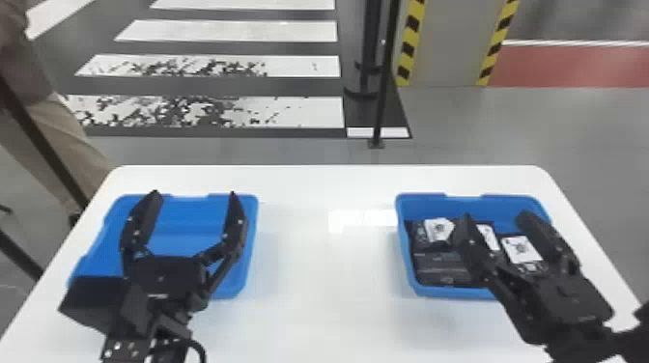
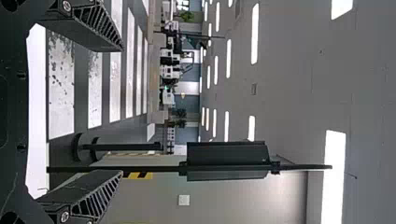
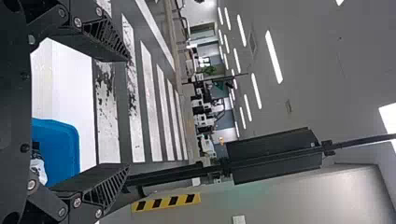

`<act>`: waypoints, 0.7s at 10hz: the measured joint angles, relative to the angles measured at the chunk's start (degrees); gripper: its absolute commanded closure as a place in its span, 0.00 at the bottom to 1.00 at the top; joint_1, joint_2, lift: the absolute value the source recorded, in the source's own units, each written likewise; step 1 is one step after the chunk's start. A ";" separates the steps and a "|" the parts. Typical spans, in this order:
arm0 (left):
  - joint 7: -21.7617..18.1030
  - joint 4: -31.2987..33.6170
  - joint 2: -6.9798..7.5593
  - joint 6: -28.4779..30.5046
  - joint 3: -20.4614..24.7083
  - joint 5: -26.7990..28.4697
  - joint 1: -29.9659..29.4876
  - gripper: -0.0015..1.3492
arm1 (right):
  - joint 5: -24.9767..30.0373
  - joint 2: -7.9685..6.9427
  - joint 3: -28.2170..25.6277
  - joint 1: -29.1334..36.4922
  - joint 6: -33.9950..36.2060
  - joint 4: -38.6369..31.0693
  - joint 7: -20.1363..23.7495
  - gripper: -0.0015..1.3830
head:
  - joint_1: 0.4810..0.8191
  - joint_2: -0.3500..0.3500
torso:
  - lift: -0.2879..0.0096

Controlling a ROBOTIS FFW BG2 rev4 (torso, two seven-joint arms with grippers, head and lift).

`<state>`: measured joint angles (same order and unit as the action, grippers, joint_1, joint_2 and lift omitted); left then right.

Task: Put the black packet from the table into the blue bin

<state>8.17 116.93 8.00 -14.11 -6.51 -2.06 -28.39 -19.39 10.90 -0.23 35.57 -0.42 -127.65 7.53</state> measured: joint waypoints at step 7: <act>0.00 0.00 -0.09 0.03 0.17 0.12 -0.24 0.07 | 0.86 0.00 0.00 0.43 0.00 -0.91 -0.77 0.17 | 0.63 0.51 | 0.60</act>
<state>8.17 116.93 7.91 -14.08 -6.34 -1.94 -28.64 -18.53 10.90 -0.23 36.00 -0.42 -128.56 6.76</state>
